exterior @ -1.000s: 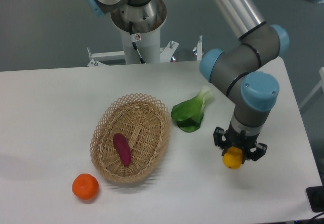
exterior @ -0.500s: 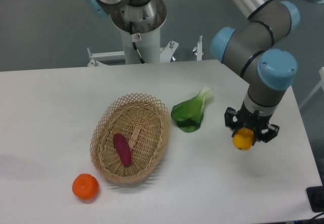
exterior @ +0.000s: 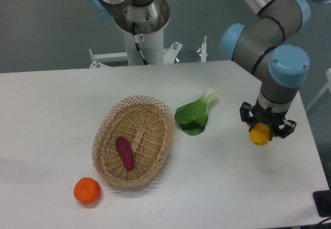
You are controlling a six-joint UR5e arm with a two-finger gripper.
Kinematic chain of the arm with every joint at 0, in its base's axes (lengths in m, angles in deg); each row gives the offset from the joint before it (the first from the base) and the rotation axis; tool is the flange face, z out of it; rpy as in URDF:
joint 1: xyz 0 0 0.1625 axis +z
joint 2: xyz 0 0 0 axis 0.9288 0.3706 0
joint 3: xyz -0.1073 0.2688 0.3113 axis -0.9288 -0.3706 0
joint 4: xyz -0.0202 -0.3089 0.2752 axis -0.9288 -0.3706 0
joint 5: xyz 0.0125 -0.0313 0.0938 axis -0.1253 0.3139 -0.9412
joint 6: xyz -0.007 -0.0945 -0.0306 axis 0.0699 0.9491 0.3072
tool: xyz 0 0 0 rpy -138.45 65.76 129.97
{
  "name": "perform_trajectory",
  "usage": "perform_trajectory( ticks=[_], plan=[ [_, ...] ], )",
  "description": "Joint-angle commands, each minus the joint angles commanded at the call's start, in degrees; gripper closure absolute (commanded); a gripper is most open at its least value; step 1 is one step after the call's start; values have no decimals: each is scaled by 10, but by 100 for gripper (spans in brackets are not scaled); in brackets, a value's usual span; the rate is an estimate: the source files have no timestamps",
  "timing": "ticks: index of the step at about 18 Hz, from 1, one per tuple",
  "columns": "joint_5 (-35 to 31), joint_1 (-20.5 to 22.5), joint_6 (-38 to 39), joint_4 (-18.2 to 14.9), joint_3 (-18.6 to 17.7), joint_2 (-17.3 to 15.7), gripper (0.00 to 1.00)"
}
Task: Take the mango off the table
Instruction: 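Lift the held mango up and away from the table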
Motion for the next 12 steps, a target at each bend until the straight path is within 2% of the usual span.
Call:
perform_trajectory(
  ticks=[12],
  plan=[
    [-19,0,-4,-3,3,-1,63]
  ],
)
